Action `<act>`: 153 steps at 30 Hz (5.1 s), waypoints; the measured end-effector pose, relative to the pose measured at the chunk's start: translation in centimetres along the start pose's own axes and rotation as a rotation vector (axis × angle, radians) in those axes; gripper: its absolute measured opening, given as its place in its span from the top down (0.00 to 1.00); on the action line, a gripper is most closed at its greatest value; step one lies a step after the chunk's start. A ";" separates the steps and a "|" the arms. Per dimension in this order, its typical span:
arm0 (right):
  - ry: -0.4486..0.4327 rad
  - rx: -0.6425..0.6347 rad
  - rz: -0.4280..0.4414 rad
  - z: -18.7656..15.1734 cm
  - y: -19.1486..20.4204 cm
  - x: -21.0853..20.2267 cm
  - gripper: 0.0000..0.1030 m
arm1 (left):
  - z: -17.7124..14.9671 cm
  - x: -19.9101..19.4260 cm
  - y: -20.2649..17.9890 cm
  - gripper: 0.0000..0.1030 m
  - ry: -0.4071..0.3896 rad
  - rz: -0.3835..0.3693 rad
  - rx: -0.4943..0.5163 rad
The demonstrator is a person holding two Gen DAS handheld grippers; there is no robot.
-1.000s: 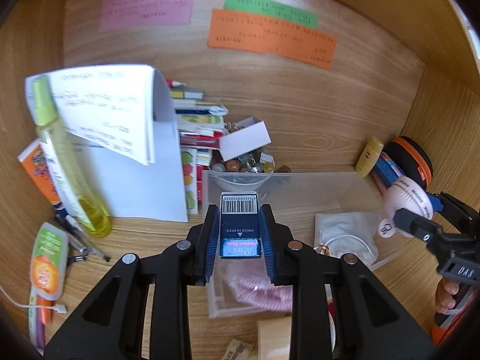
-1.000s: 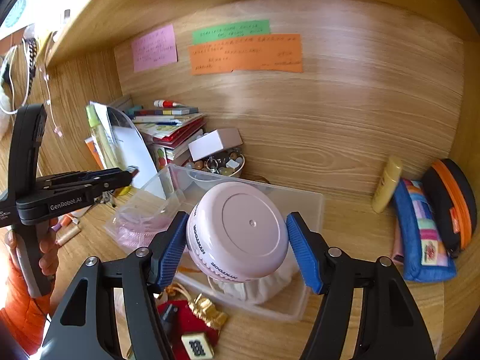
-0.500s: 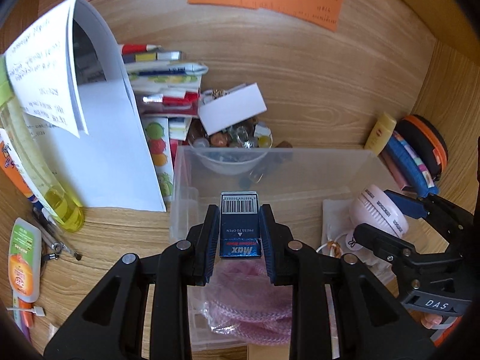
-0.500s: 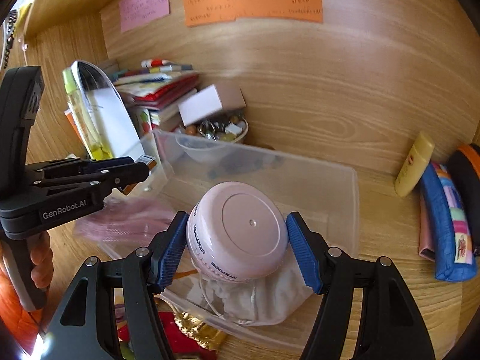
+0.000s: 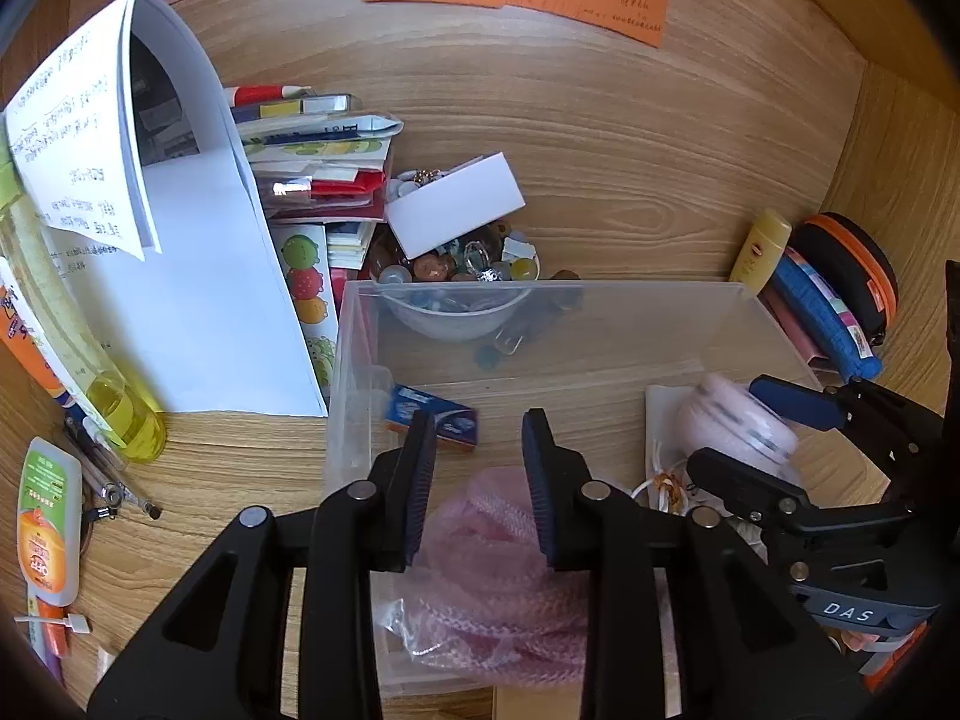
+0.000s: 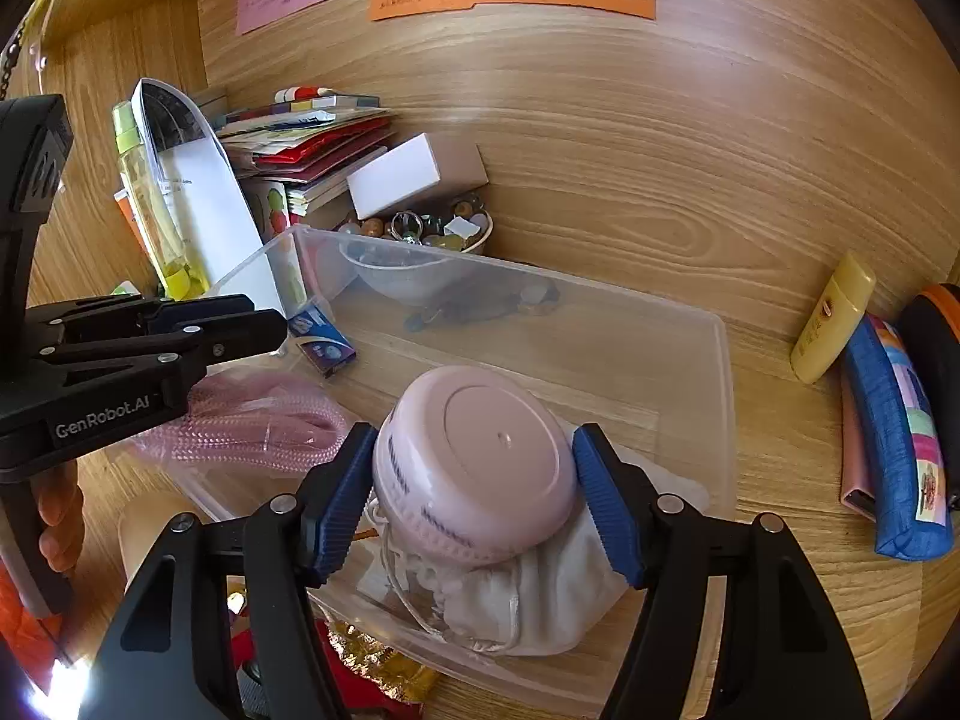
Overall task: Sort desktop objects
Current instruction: 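Open both tools to drop the blue box and pink case in the box, then grasp the beige eraser with the left tool while the right grasps the white round container, then carry the eraser and white container over the clear box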
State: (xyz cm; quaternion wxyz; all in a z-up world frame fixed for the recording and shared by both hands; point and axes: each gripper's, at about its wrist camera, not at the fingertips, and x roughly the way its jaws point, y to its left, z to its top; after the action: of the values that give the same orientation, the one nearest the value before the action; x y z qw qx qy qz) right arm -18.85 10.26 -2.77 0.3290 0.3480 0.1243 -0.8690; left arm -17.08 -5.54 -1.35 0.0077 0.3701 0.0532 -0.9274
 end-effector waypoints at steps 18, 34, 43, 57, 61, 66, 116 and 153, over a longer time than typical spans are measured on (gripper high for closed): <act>-0.111 -0.003 -0.059 -0.7 -0.3 -5.7 0.30 | -1.2 -5.1 -0.6 0.07 -0.127 -0.083 0.011; -0.086 -0.032 -0.039 -6.8 1.0 -9.9 0.19 | -5.8 -9.6 1.8 0.07 -0.077 0.004 -0.017; -0.010 0.003 -0.059 -10.6 0.6 -10.5 0.19 | -10.4 -8.7 3.3 0.07 0.047 0.022 -0.031; 0.061 0.019 0.014 -13.8 1.7 -10.6 0.15 | -12.5 -5.4 2.9 0.28 0.193 0.052 0.002; 0.070 0.009 0.028 -13.8 1.9 -10.2 0.15 | -12.4 -4.9 2.3 0.29 0.196 0.058 0.029; 0.097 0.012 0.018 -13.9 2.4 -9.1 0.16 | -11.9 -4.2 2.0 0.36 0.198 0.091 0.056; -0.204 0.051 0.075 -1.6 -0.9 -11.3 0.38 | -3.1 -11.0 -0.3 0.77 -0.180 -0.006 -0.004; 0.006 0.025 -0.072 -0.2 -1.2 0.6 0.38 | -0.5 -0.1 0.8 0.74 -0.013 0.025 -0.023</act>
State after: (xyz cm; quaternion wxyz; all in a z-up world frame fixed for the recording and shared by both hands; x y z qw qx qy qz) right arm -19.82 10.97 -3.33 0.2925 0.3499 0.1268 -0.8809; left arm -16.58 -6.31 -1.70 0.0239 0.3645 0.0594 -0.9290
